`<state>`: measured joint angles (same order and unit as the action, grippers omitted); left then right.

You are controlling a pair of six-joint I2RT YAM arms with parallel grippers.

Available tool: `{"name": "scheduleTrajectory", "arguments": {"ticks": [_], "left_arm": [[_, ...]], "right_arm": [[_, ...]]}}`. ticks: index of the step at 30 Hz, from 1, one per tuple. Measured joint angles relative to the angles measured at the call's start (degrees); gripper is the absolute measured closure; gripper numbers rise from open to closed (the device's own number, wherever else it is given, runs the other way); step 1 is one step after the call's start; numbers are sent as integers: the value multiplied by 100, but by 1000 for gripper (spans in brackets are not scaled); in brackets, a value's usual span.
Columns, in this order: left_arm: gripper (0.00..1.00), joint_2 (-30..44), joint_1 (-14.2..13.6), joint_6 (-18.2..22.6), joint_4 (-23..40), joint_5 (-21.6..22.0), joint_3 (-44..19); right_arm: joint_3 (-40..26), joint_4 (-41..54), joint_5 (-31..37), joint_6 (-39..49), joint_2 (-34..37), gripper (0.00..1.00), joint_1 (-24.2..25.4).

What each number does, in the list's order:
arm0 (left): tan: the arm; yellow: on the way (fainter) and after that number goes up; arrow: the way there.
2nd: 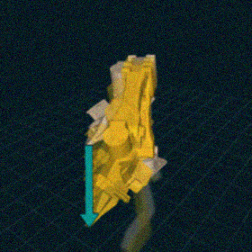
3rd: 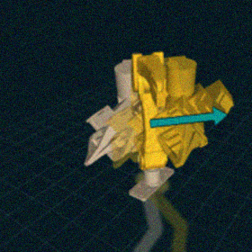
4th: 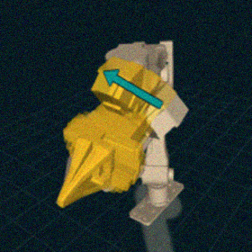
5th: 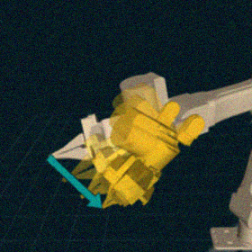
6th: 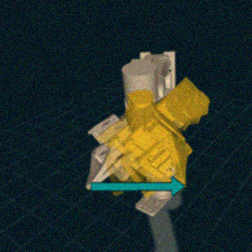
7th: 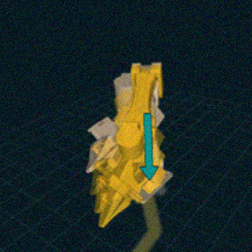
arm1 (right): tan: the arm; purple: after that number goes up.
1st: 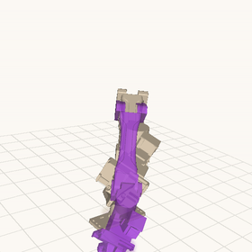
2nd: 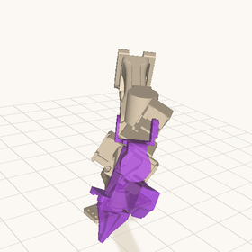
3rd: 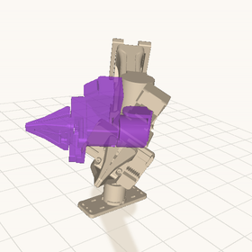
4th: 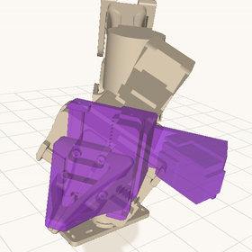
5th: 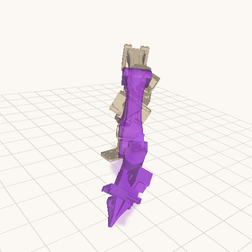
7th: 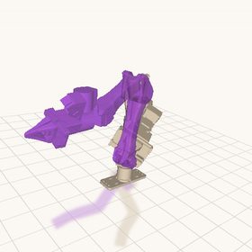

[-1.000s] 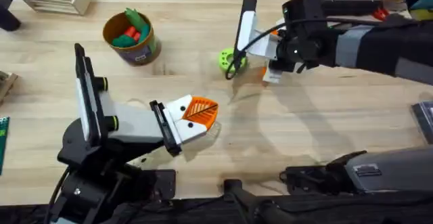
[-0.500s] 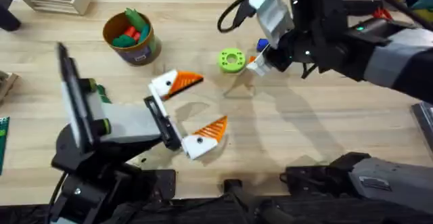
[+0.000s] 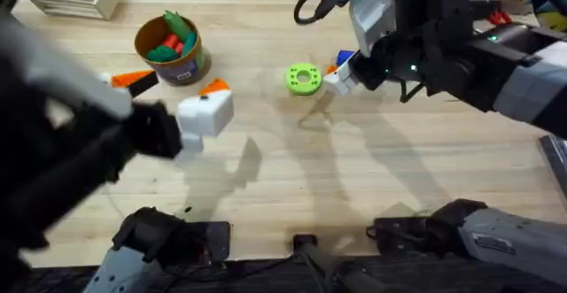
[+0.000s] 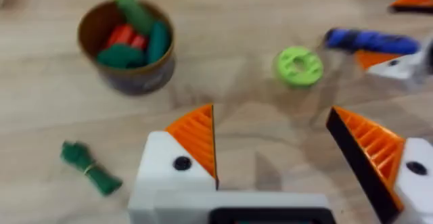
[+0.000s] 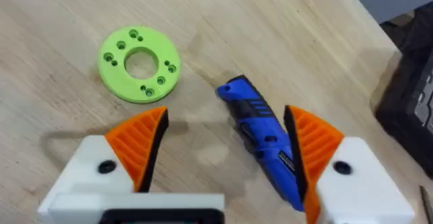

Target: Pick up the gripper from the table and insert it into the empty holder that is missing its gripper. Then pick up a screw, insert it into the mounting hole, and use the screwdriver to tighten it. Finally, clean up the table by picking up the vegetable and placing it into the bucket.

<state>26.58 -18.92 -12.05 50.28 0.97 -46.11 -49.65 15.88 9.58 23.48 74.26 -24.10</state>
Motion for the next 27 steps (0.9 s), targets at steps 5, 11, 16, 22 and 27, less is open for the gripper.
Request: {"name": "scheduleTrajectory", "arguments": {"ticks": [5, 11, 16, 22, 27], "left_arm": [[14, 1475, 0, -241, 678, 232, -913], [13, 2806, 131, -836, 939, 278, -1077], [14, 3372, 1081, -1409, 1191, 381, -1079], [13, 4682, 2965, -1667, 1219, 490, -1077], [14, 5295, 3481, -1489, 1241, 490, -1077]], "right_arm": [[0, 52, 0, -58, 0, 12, 0], [0, 330, 1, -78, 0, 12, 0], [0, 354, 0, -78, 0, 12, 0], [0, 358, 0, -76, 0, 12, 0], [0, 357, 0, -78, 0, 12, 0]]}}
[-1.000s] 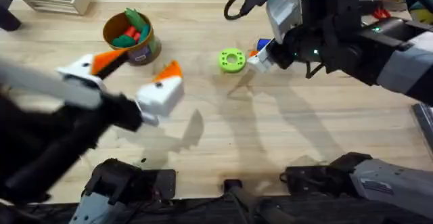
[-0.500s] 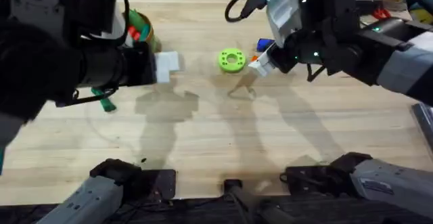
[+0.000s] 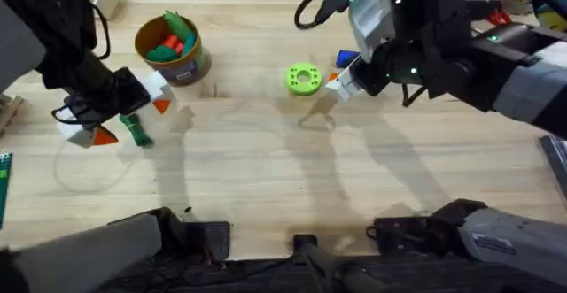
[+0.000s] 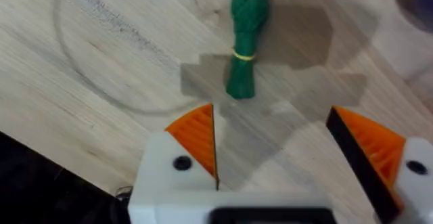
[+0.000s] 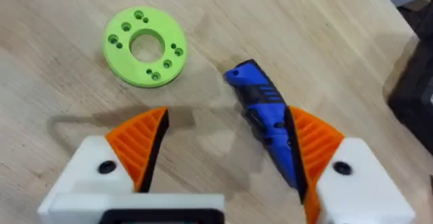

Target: Pick up the gripper from the table and insert it into the empty holder that is missing its gripper. Then pick up a screw, insert it into the mounting hole, and use the screwdriver to tighten it. Finally, clean up the table by picking up the vegetable and placing it into the bucket.

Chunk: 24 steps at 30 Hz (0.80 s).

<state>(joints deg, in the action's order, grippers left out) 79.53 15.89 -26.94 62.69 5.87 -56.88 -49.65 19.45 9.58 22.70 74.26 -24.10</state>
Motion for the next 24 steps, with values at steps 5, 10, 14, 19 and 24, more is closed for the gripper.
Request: {"name": "scheduleTrajectory", "arguments": {"ticks": [5, 10, 14, 19, 24], "left_arm": [[14, 490, 298, 151, -384, 2, 0], [13, 943, 539, 201, -917, 2, 0], [60, 1241, 736, 207, -1076, 2, 0], [739, 1407, 948, 252, -1090, 17, 0], [984, 1416, 968, 273, -888, 42, -2]], "right_arm": [[0, 2, 1, 2, 0, 12, 0], [0, 21, 0, 0, 0, 12, 0], [0, 70, 2, 1, 0, 12, 0], [0, 109, 0, 0, 0, 12, 0], [0, 115, 0, 1, 0, 12, 0]]}}
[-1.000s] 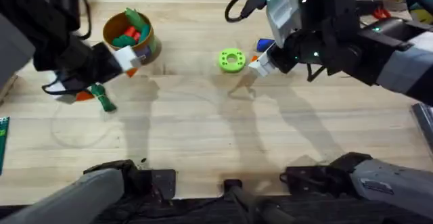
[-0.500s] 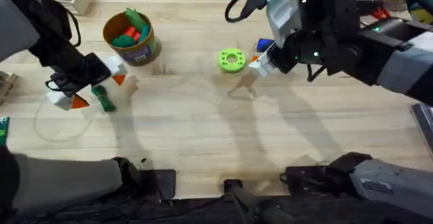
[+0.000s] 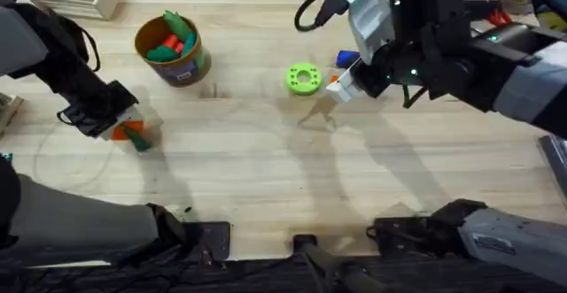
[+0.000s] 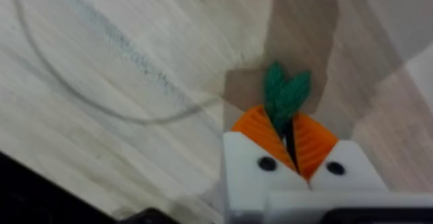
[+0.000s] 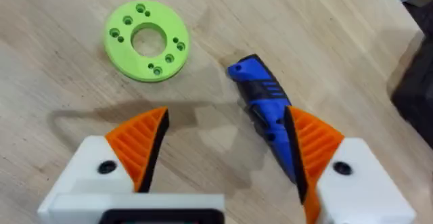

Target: Pick up the gripper from the table and insert it into the empty holder that is missing its gripper. Then pick up a screw, insert it into the mounting hole, and use the screwdriver to tighten it. Finally, clean up the table by picking up the vegetable and placing it into the bucket.

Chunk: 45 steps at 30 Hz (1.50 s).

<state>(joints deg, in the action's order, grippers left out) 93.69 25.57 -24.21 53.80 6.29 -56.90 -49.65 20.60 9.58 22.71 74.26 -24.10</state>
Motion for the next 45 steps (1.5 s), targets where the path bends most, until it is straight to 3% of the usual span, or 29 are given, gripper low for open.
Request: {"name": "scheduleTrajectory", "arguments": {"ticks": [6, 10, 14, 19, 20, 21, 25, 31, 37, 38, 43, 45], "left_arm": [[984, -97, -124, 27, 707, -2, -165], [984, -447, -272, 68, 1078, -19, -746], [984, -884, -485, 87, 1061, -144, -1409], [984, -1231, -842, 81, 339, -606, -1722], [985, -1237, -945, 79, 92, -750, -1726], [985, -1170, -1226, 63, -465, -1017, -1725], [985, -981, -1570, 61, -1119, -1218, -1725], [985, -654, -1646, -13, -1443, -1165, -1725], [983, -287, -1627, -468, -1396, -1139, -1725], [953, -245, -1627, -506, -1397, -1172, -1725], [200, -115, -1627, -630, -1399, -1404, -1725], [92, -111, -1627, -665, -1394, -1442, -1725]], "right_arm": [[0, 0, 0, -1, 0, 12, 0], [0, 0, 0, -1, 0, 12, 0], [0, 0, 0, -1, 0, 12, 0], [0, 0, 0, -1, 0, 12, 0], [0, 0, 0, 0, 0, 12, 0], [0, 0, 0, -1, 0, 12, 0], [0, 0, 0, 1, 1, 12, 0], [0, 0, 0, -1, 0, 12, 0], [0, 0, 0, 0, 0, 12, 0], [0, 0, 0, -1, 2, 12, 0], [0, 1, 2, -1, 0, 12, 0], [0, 9, 0, -22, 0, 12, 0]]}}
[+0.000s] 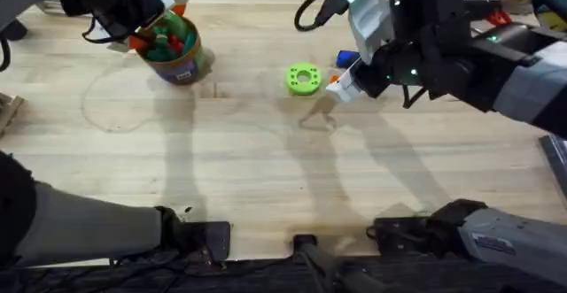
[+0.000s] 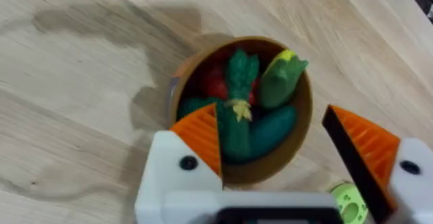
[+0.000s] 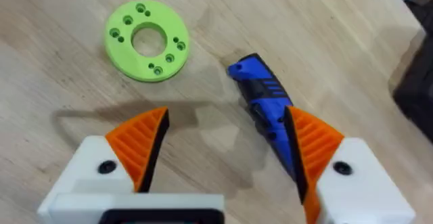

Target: Pick up the gripper from the table and insert it into the empty holder that is missing its gripper. Then pick up a screw, insert it into the mounting hole, and use the screwdriver to tighten it. Finally, clean up the table by picking up the vegetable and placing it into the bucket.

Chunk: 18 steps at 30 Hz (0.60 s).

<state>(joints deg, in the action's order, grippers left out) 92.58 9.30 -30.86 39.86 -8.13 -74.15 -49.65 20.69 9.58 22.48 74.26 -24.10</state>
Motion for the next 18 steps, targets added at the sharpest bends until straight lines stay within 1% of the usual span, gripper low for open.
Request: {"name": "scheduleTrajectory", "arguments": {"ticks": [2, 5, 8, 10, 11, 12, 18], "left_arm": [[34, -2, 0, 68, 18, -39, 0], [16, -13, -2, 356, 111, -150, 0], [15, -171, -19, 861, 356, -290, 0], [13, -426, -54, 1226, 605, -360, 0], [14, -626, -83, 1436, 775, -402, 0], [14, -1298, -192, 2011, 1288, -480, 0], [14, -2901, -509, 3138, 2365, -581, -4]], "right_arm": [[0, 31, 0, -182, 0, 12, 0], [-2, 294, 0, -717, -24, 12, 0], [-74, 735, -4, -1178, -190, 12, 0], [-254, 1043, -3, -1371, -383, 14, 0], [-369, 1188, -6, -1441, -494, 13, 0], [-694, 1664, -19, -1577, -875, 12, 0], [-817, 2420, -22, -1777, -1692, 12, 0]]}}
